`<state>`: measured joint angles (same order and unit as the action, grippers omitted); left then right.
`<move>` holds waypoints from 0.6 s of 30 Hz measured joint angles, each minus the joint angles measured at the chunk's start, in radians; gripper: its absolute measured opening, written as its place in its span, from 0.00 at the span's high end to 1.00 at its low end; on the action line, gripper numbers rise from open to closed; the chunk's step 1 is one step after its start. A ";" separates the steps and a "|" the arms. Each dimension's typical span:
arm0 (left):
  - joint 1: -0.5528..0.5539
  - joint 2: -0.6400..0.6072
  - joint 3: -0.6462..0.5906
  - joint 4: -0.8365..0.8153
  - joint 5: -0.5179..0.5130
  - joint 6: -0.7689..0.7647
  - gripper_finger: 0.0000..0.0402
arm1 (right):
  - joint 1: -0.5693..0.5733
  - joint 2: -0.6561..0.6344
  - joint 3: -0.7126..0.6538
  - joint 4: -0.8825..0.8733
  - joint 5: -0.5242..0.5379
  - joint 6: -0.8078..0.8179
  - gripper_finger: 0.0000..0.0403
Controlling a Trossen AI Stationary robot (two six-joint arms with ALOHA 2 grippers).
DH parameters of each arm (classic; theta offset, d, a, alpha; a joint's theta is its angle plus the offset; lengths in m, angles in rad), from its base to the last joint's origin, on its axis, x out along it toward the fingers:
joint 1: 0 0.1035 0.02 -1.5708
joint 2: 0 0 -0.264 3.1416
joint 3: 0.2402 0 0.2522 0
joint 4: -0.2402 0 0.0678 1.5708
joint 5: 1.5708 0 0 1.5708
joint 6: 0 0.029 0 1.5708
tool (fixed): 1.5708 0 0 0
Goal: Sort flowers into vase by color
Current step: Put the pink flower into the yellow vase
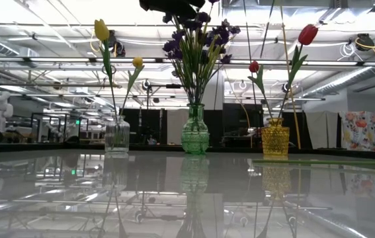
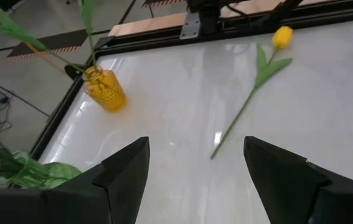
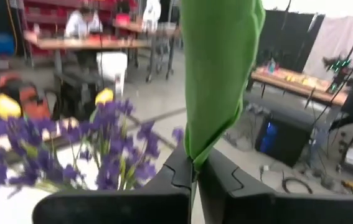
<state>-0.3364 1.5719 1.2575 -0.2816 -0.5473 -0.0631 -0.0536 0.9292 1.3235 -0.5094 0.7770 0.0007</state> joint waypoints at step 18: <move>-0.012 0.000 0.000 0.011 0.005 -0.001 0.33 | -0.149 0.256 -0.001 -0.236 -0.025 0.146 1.00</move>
<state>-0.3489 1.5719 1.2575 -0.2707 -0.5426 -0.0639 -0.2022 1.1849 1.3224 -0.7458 0.7525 0.1468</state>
